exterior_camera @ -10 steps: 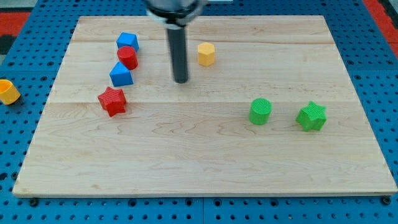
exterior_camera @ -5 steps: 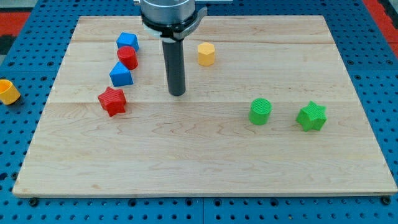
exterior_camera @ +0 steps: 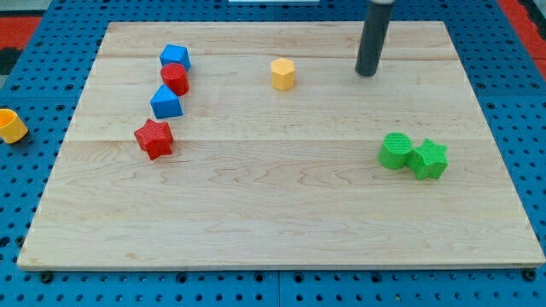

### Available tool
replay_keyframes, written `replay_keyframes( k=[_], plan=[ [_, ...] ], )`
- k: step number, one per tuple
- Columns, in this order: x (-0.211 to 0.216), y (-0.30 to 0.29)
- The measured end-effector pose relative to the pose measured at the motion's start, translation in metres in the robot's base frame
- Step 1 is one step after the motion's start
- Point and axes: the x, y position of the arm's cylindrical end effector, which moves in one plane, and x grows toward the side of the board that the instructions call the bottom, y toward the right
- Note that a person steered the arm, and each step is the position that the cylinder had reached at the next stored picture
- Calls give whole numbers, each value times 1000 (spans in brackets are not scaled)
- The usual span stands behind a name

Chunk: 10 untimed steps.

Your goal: Move the yellow hexagon towards the center of the board

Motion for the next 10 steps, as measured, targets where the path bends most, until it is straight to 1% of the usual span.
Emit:
replay_keyframes(
  k=[1, 2, 3, 4, 5, 6, 7, 8, 9, 10],
  plan=[
    [-49, -3],
    [-66, -90],
    [-10, -122],
    [53, -123],
    [19, -75],
    [8, -128],
    [-17, -169],
    [37, -168],
    [71, -141],
    [90, -135]
  ],
)
